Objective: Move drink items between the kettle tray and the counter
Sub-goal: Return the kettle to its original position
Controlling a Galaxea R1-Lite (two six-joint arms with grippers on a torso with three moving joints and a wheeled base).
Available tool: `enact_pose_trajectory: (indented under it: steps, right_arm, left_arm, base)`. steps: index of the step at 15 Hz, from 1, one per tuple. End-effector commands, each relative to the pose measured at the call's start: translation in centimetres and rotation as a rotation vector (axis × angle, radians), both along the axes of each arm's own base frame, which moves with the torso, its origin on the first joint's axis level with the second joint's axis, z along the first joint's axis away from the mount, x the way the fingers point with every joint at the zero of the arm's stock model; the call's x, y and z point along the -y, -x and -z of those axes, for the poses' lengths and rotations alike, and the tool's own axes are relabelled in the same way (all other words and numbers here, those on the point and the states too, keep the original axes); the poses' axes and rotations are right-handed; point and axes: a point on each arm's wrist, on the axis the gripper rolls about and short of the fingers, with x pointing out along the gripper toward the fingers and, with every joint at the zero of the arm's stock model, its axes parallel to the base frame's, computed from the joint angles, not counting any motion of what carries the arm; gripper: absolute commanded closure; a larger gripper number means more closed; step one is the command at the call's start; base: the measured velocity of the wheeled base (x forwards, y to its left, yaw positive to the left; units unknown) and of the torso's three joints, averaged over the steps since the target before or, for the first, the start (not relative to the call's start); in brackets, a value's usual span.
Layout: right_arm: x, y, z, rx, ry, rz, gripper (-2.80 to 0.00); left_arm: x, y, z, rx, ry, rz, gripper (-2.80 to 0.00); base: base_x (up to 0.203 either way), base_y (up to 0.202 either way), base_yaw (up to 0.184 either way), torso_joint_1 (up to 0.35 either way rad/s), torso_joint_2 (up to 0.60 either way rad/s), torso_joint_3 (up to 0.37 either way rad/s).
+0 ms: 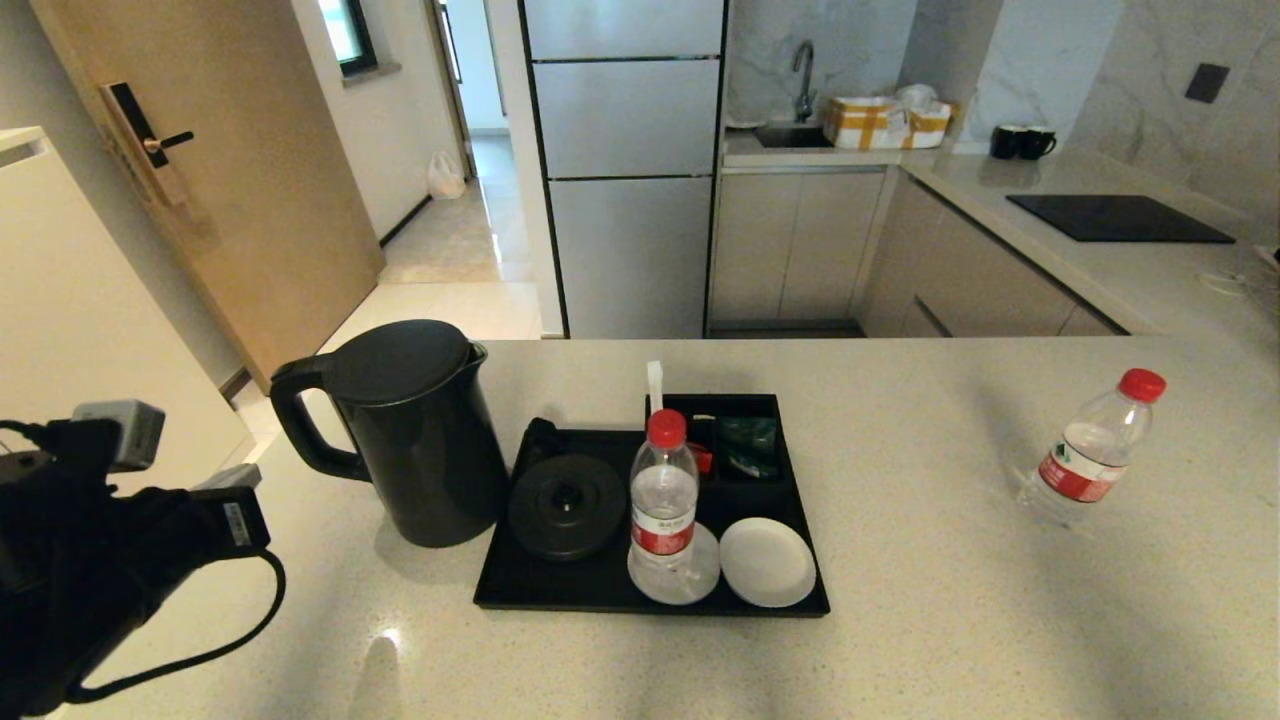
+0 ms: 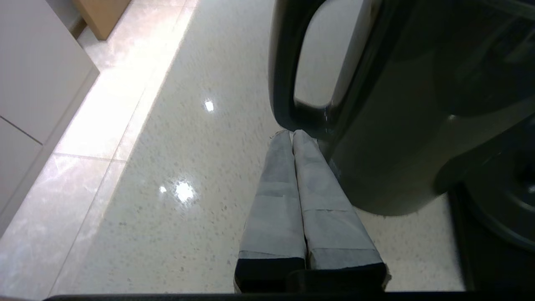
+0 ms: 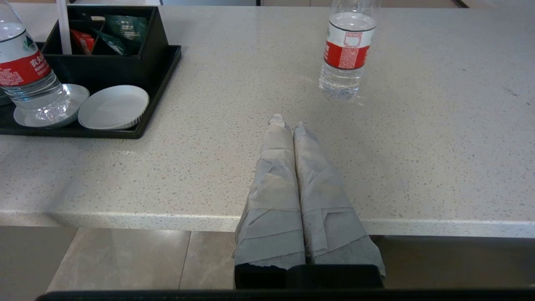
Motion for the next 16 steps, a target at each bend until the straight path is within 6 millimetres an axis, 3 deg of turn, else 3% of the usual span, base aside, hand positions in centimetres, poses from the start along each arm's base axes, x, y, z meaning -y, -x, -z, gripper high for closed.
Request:
enact_pose_trajectory:
  steps: [1, 3, 4, 9, 16]
  right_arm:
    - [0.0, 0.0, 0.0, 0.002, 0.001, -0.001, 0.0]
    - [0.0, 0.0, 0.0, 0.0, 0.001, -0.001, 0.0]
    - [0.0, 0.0, 0.0, 0.0, 0.001, -0.001, 0.0]
    - [0.0, 0.0, 0.0, 0.002, 0.001, -0.001, 0.0]
    - [0.0, 0.0, 0.0, 0.001, 0.001, -0.001, 0.0]
  left_arm:
    - [-0.2, -0.8, 0.2, -0.001, 0.0, -0.001, 0.0]
    - [-0.1, -0.9, 0.5, -0.017, -0.002, 0.003, 0.0]
    - [0.1, -1.0, 0.6, -0.025, -0.007, 0.009, -2.8]
    - [0.2, -1.6, 1.0, 0.018, -0.013, 0.027, -2.8]
    - [0.0, -3.1, 3.0, 0.073, -0.03, 0.028, -2.8]
  base:
    - [0.0, 0.0, 0.0, 0.0, 0.0, 0.0]
    - [0.0, 0.0, 0.0, 0.0, 0.0, 0.0]
    - [0.0, 0.0, 0.0, 0.0, 0.0, 0.0]
    - [0.0, 0.0, 0.0, 0.0, 0.0, 0.0]
    - [0.0, 0.0, 0.0, 0.0, 0.0, 0.0]
